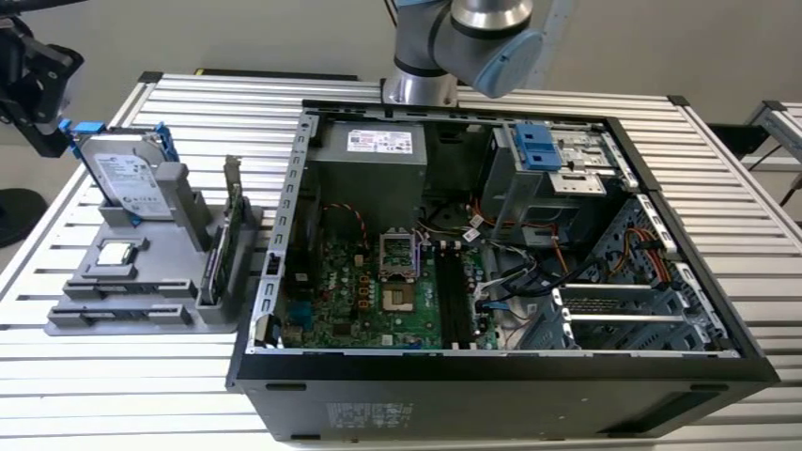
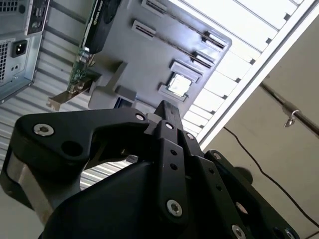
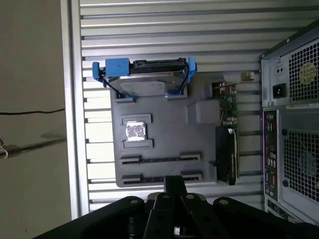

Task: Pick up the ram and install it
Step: 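Pick up the ram and move it above insertion slot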

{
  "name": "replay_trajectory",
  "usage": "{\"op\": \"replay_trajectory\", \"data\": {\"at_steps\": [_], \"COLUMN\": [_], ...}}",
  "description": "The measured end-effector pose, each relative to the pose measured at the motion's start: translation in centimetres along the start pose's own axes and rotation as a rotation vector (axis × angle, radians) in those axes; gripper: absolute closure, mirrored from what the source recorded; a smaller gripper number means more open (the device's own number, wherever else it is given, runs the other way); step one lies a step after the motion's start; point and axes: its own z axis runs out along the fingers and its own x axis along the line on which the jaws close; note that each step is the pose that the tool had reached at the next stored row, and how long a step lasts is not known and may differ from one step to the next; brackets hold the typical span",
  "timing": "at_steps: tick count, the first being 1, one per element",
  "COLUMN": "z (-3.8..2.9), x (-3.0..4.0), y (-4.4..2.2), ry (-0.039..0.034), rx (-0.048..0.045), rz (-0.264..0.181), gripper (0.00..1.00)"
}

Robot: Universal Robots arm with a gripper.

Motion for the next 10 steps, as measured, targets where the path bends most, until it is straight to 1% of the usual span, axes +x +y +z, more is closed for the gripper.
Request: {"op": "replay_trajectory", "data": {"at_steps": [10], "z": [-0.05], "x": [-0.06], "y": [-1.12], "ry": [0.0012], "rx": [-0.0005], "rz": [-0.025], "gripper": [1.0]}}
